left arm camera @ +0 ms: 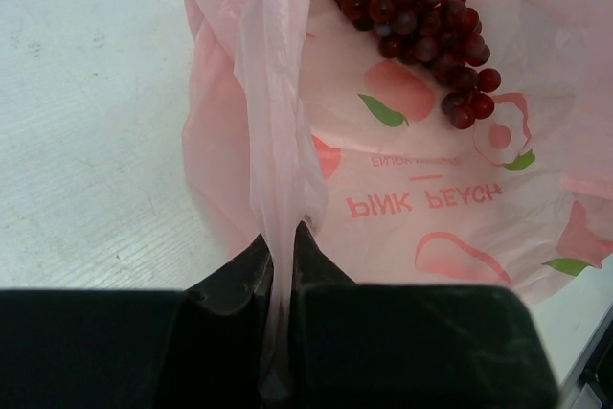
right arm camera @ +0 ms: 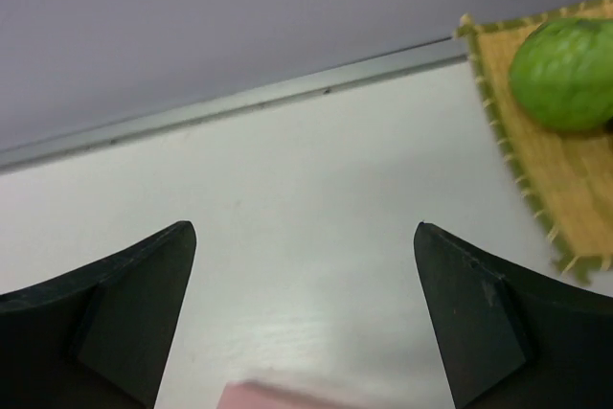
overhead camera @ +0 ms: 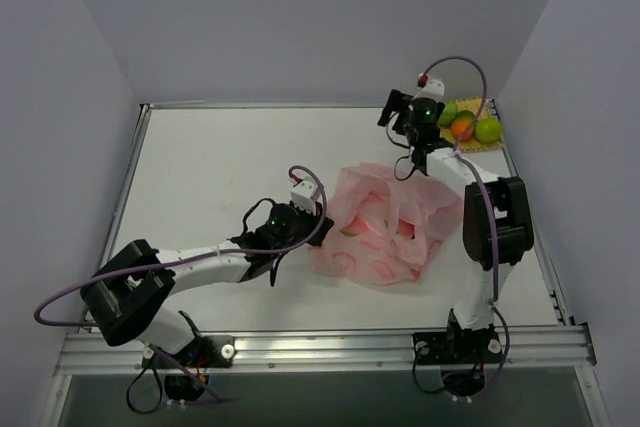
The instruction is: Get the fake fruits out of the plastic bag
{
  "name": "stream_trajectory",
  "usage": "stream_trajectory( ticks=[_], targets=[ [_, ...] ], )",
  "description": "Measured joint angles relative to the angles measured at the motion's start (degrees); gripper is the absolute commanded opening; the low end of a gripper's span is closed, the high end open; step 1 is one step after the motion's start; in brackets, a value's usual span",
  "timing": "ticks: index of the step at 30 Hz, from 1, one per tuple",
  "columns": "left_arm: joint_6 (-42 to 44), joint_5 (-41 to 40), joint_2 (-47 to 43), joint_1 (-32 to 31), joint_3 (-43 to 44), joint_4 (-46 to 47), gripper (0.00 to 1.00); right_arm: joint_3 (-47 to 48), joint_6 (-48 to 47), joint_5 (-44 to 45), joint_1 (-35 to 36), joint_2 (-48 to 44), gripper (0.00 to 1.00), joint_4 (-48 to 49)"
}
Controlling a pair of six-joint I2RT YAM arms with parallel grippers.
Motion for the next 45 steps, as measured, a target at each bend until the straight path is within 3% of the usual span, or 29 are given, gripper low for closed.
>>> stream_trajectory(
  ticks=[2, 5, 6, 8, 14, 18, 24, 30, 41, 45],
  targets=[
    [0.0, -0.2, -0.1, 0.0, -0.3, 0.0, 0.02, -7.8, 0.0, 2.4, 3.8, -5.8, 0.85, 1.7],
    [-0.3, -0.2, -0.1, 0.0, -0.3, 0.2, 0.02, -16.9, -0.9, 5.6, 9.4, -16.3, 0.63, 2.4],
    [-0.5, -0.2, 0.0, 0.0, -0.3, 0.3, 0.02, -19.1, -1.3, 6.6, 10.8, -20.5, 0.42, 2.3],
    [-1.0, 0.2, 0.2, 0.0, -0.3, 0.6, 0.02, -21.9, -2.4, 8.2, 13.2, -29.9, 0.33, 0.9],
    [-1.7, 1.3, 0.2, 0.0, -0.3, 0.6, 0.02, -24.2, -2.3, 10.2, 23.5, -56.2, 0.27, -8.0],
    [-2.0, 1.6, -0.2, 0.0, -0.3, 0.4, 0.02, -27.9, 1.4, 9.7, 31.3, -64.0, 0.26, -18.3],
    [-2.1, 2.0, -0.8, 0.0, -0.3, 0.3, 0.02, -30.8, 6.0, 9.6, 41.2, -57.5, 0.27, -33.6],
    [-2.1, 2.3, -0.9, 0.1, -0.3, -0.5, 0.02, -30.6, 7.6, 14.4, 45.1, -47.5, 0.28, -39.3],
    [-2.1, 2.3, -2.6, 0.7, -0.3, -0.9, 0.02, -29.8, 7.6, 29.4, 35.2, -33.2, 0.33, -41.5],
    [-2.4, 2.4, -2.9, 0.7, -0.3, -0.9, 0.02, -29.7, 7.0, 34.0, 31.1, -28.9, 0.45, -41.6]
  ],
)
